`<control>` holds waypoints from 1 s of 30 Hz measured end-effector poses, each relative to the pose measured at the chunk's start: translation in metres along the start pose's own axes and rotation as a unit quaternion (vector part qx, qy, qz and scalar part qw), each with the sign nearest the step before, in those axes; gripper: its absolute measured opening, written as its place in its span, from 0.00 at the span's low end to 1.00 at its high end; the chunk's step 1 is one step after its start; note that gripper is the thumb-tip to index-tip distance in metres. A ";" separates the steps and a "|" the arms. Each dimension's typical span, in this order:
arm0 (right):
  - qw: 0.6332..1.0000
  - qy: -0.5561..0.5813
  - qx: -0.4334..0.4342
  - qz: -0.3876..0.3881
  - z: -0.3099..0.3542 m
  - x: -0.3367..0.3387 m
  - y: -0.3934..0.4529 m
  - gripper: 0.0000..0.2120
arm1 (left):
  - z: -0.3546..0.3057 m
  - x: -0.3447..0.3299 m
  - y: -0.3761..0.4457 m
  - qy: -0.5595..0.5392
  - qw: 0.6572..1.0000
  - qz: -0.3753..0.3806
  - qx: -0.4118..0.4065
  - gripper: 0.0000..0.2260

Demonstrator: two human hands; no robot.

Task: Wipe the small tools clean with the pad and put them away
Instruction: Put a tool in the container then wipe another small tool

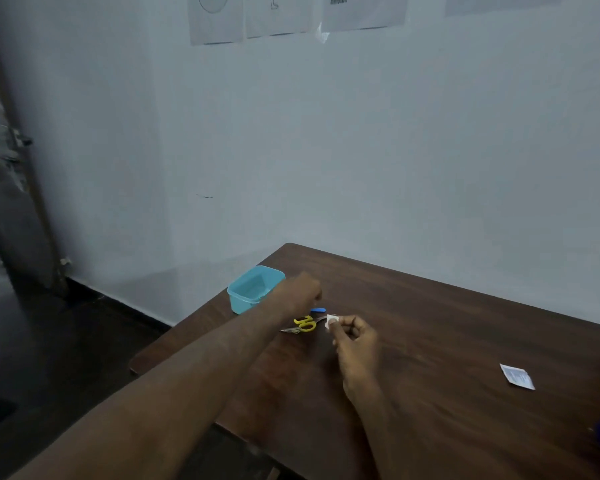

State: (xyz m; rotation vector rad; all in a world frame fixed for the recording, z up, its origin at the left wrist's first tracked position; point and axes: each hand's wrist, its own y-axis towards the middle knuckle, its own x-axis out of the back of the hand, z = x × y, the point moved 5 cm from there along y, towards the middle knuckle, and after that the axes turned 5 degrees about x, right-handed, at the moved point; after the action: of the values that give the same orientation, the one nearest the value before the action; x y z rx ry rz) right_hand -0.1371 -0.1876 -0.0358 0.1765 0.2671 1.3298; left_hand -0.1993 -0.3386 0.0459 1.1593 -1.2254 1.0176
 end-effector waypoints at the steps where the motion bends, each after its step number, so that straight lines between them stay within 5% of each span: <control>1: 1.000 0.000 0.000 0.003 -0.001 -0.001 -0.001 0.05 | -0.001 -0.003 0.001 0.003 1.000 0.002 0.001 0.11; 8: 1.000 -0.008 0.004 -0.005 -0.009 -0.002 0.005 0.05 | -0.004 -0.013 0.012 0.010 1.000 -0.029 0.000 0.09; 13: 1.000 -0.002 0.000 -0.003 -0.005 -0.003 0.005 0.05 | 0.006 -0.007 0.008 -0.143 0.986 -0.089 -0.008 0.03; 17: 0.997 0.056 -0.023 -0.049 -0.001 0.006 -0.003 0.06 | 0.005 0.006 -0.031 -0.463 0.848 -0.258 0.021 0.07; 21: 0.994 0.068 -0.078 -0.028 0.006 0.024 -0.015 0.05 | -0.032 0.010 -0.085 -0.535 0.794 -0.287 -0.024 0.17; 26: 0.992 0.047 -0.106 -0.050 0.021 0.085 -0.038 0.08 | -0.068 -0.015 -0.122 -0.657 0.714 -0.225 0.089 0.09; 30: 0.995 -0.021 -0.079 -0.059 0.028 0.144 -0.064 0.06 | -0.100 -0.020 -0.150 -0.731 0.659 -0.166 0.067 0.09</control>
State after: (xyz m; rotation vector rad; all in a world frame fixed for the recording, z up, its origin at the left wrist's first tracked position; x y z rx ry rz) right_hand -0.0380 -0.0616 -0.0402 0.0537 0.1333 1.2222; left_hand -0.0379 -0.2610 0.0138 2.3527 -1.9660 -0.4088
